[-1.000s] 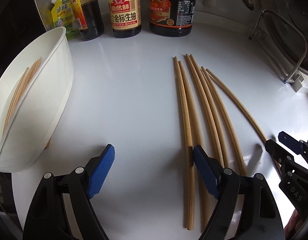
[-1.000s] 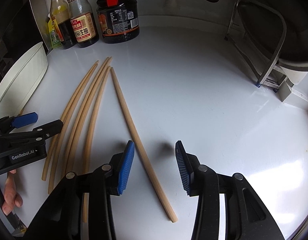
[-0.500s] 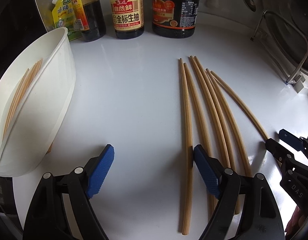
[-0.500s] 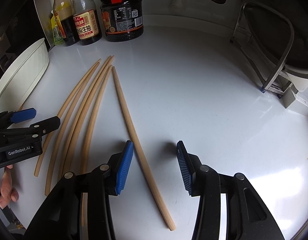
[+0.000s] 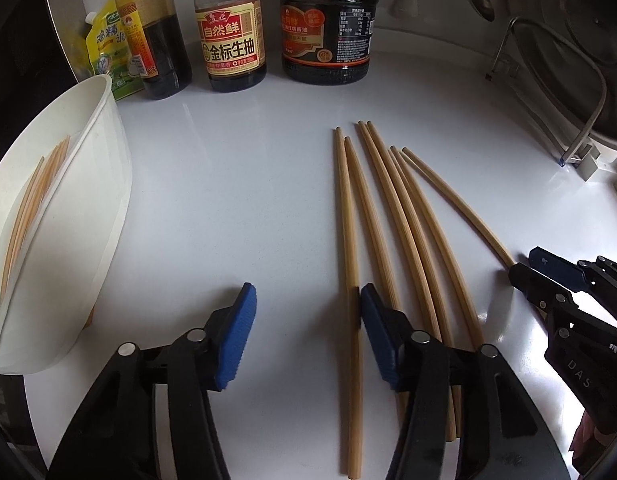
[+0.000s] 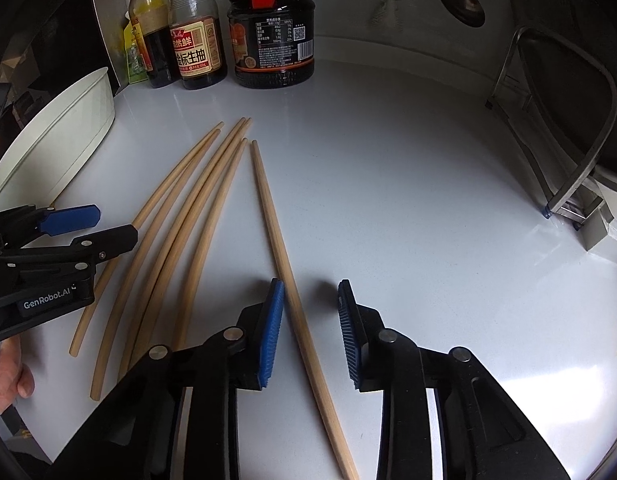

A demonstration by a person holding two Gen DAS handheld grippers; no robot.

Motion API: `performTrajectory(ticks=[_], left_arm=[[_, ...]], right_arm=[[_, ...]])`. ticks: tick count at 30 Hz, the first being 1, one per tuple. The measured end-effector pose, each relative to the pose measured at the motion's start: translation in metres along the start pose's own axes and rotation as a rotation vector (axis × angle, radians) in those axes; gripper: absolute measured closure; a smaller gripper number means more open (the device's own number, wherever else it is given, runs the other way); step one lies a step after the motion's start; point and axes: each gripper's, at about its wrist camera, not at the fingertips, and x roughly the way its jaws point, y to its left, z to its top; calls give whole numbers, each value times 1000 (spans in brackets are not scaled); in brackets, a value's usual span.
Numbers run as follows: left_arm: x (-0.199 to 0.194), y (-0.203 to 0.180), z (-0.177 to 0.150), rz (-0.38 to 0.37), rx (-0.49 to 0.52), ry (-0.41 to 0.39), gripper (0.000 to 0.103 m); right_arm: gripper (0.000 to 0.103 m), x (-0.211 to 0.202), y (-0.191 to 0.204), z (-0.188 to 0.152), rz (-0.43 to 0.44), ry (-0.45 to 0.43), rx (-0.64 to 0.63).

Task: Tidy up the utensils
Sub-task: 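Close the left tool on a chopstick while the right tool grasps another, then carry the left tool's chopstick into the basin while the right tool carries its own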

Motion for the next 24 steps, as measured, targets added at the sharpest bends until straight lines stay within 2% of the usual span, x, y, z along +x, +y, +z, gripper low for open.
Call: performTrajectory(ticks=[1,2,4,9,15,24], left_arm=[[0,-1,1,-4,6,1,71],[-1,-2,2,-9,11,3,76],[-1,-5,2,-18,20,8,95],[-1,-6,2,-30,21,17,96],[-6,-1,-3,-97,-42,50,96],[-48,6,3,-124,-15,-7,96]], right_arm=[[82,0,1,1,3,3,-3],[83,1,2,2,7,6,-3],[95,1,5,5,7,11,-13],[97,1,9,3,22,12,-19],[97,-3,-3,-4,81,15,89],[97,-36,-2,4,70,-24,138]])
